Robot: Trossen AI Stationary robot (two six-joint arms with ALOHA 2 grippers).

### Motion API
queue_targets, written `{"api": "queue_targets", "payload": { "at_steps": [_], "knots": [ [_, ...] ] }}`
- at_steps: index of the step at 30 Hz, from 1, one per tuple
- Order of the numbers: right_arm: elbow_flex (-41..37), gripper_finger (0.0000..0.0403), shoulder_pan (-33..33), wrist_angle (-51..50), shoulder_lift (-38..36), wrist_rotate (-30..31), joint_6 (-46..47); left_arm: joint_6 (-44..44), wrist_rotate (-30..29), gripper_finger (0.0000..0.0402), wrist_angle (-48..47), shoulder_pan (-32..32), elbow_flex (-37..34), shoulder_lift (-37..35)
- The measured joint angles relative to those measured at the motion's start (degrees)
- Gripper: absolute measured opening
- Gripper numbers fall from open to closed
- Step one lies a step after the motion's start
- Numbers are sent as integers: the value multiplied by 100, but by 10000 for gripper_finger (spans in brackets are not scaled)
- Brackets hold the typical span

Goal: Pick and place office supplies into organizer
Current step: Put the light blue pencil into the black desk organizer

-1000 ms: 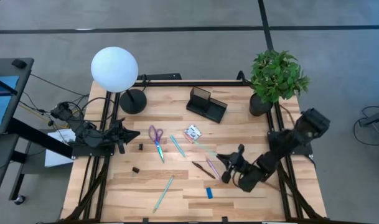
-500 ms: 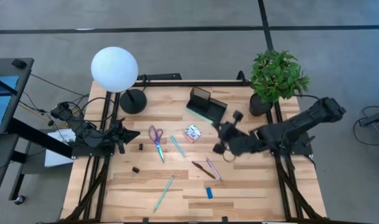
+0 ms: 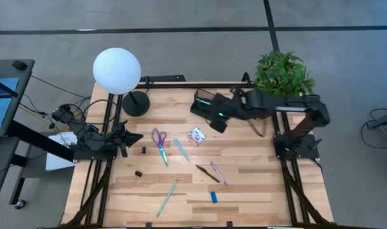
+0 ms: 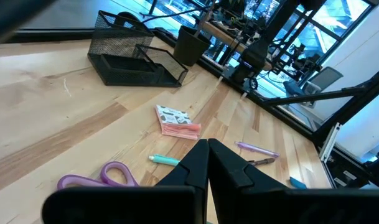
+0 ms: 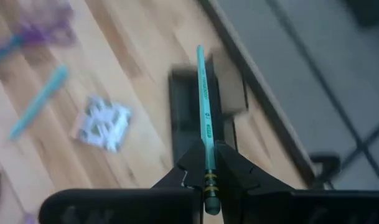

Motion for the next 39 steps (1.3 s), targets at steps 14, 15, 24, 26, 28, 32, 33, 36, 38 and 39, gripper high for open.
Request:
{"api": "queue_targets", "payload": {
  "at_steps": [14, 15, 24, 26, 28, 32, 33, 36, 38, 39],
  "knots": [
    [1949, 11, -654, -1064, 2045, -73, -81, 156, 56, 0, 2, 2, -1, 207],
    [2072, 11, -672, -1137, 2118, -41, -38, 156, 57, 0, 2, 0, -1, 244],
    [2591, 11, -768, -1710, 2303, 55, 360, 158, 101, 0, 7, 2, -1, 621],
    [2585, 11, -793, -1768, 2305, 26, 457, 157, 169, 0, 11, 1, -1, 701],
    [2585, 11, -806, -1765, 2309, 23, 491, 119, 198, 0, 12, -1, -1, 759],
    [2583, 11, -837, -1762, 2335, -99, 523, -119, 205, 0, 11, -1, -1, 831],
    [2588, 11, -835, -1762, 2379, -94, 540, -126, 203, 0, 11, -1, -1, 829],
    [2574, 11, -869, -1761, 2543, -135, 540, -133, 203, 0, 12, -1, -1, 827],
    [2577, 11, -900, -1765, 2641, -213, 492, -131, 203, 0, 12, -1, -1, 825],
    [2583, 11, -921, -1764, 2703, -224, 444, -130, 203, 0, 11, -1, -1, 825]
  ]
}}
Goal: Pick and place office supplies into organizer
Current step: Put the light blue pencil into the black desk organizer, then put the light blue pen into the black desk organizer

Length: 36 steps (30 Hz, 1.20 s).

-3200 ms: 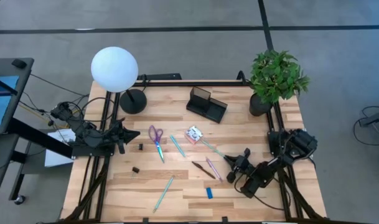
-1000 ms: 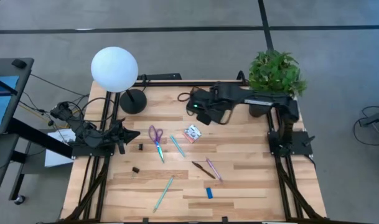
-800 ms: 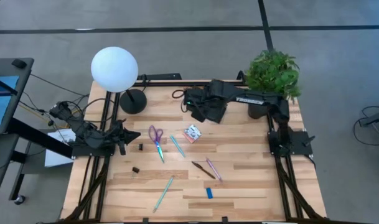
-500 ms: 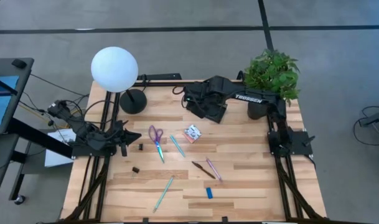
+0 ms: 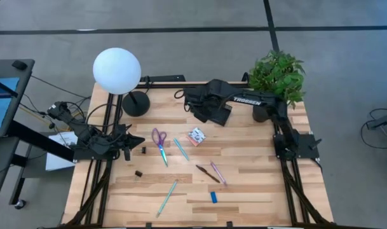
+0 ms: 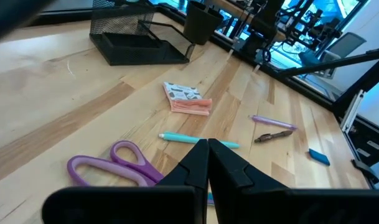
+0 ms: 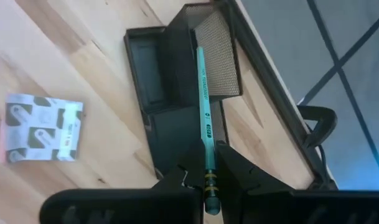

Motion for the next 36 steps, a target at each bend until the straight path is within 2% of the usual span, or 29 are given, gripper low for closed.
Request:
{"api": "queue_targets", "payload": {
  "at_steps": [7, 16, 20, 25, 31, 36],
  "knots": [
    [-11, 14, -143, 11, 268, -6, -198, 0, 0, 0, 0, 0, 0, 0],
    [-9, 57, -320, 185, 268, -80, -208, 0, -2, 0, 0, 0, 0, 0],
    [-9, 66, -439, 255, 268, -330, -210, 0, -2, 0, 0, 0, 0, 0],
    [-9, 71, -471, 454, 268, -276, -471, 0, -2, 0, 0, 0, 0, 0],
    [-9, 70, -310, 552, 268, 17, -695, 0, -2, 0, 0, 0, 0, 0],
    [-7, 70, 54, 487, 235, -201, -887, 0, -4, 0, 0, 2, 0, -2]
  ]
}}
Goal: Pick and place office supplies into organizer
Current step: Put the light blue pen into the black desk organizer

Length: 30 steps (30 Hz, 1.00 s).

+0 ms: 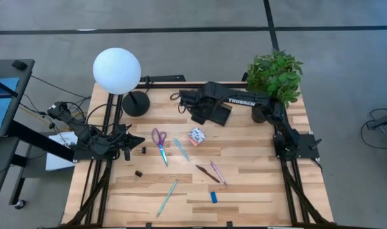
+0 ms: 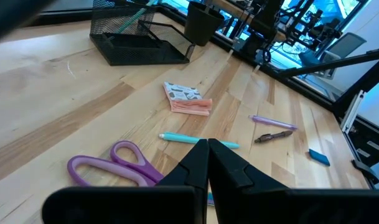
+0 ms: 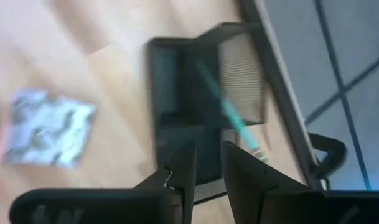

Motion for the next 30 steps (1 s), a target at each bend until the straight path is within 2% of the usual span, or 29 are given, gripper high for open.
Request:
{"api": "queue_targets", "payload": {
  "at_steps": [3, 6, 10, 14, 17, 21, 26, 30],
  "knots": [
    [0, 65, 303, -32, -4, -237, -34, -1, 0, 0, 0, 0, 0, 0],
    [115, 52, 748, -4, -25, -229, -129, -2, 0, 0, 9, 0, 0, 0],
    [834, 38, 1366, -112, -172, 17, -635, 0, 25, 0, 204, 0, -4, 2],
    [772, 34, 1850, 462, -1098, 609, -935, 88, 201, 0, 471, 0, -7, 3],
    [817, 33, 2166, 522, -1834, 710, -618, 201, 216, 0, 953, 0, -7, 118],
    [813, 33, 2669, 400, -2649, 797, -372, 969, 150, 0, 1944, 2, -5, 379],
    [811, 33, 3284, 134, -3099, 878, -28, 2068, 138, 0, 3367, 2, -4, 882],
    [804, 33, 3723, -319, -3171, 1764, 408, 2079, 138, 0, 4120, 2, -3, 1423]
  ]
}}
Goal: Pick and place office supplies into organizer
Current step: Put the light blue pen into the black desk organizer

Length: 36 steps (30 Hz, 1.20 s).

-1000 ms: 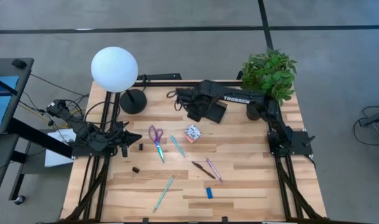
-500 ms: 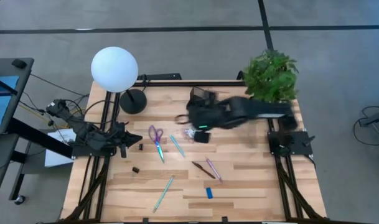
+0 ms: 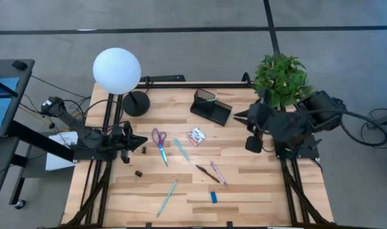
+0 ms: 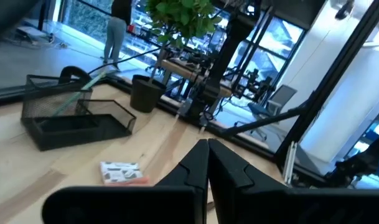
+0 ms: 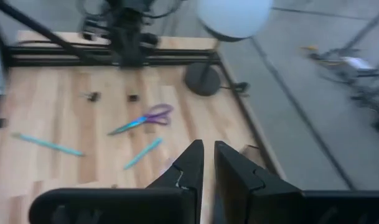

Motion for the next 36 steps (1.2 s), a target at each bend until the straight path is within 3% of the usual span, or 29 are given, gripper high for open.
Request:
{"api": "queue_targets", "payload": {
  "at_steps": [3, 8, 13, 19, 27, 32, 36],
  "knots": [
    [-193, 33, 240, -106, -6, 445, 358, -383, -1, 0, 182, 0, 1, 558],
    [-1207, 33, 625, 119, -46, 354, 632, -1096, -32, 0, 602, 0, 1, 1745],
    [-2287, 33, 977, 213, -50, 359, 1316, -683, -10, 0, 1462, 0, 167, 2682],
    [-3097, 33, 1459, 220, -50, 397, 2263, -87, 12, 0, 1455, 0, 877, 3245],
    [-3939, 33, 2368, 243, -52, 1024, 3780, 504, 160, 0, 1221, 0, 1501, 3853],
    [-4636, 33, 2793, 973, -59, 426, 4310, 489, 164, 0, 1219, 0, 1652, 4097],
    [-5140, 33, 3020, 1868, -55, 350, 4575, 490, 162, 3, 1218, 0, 1669, 4216]
  ]
}}
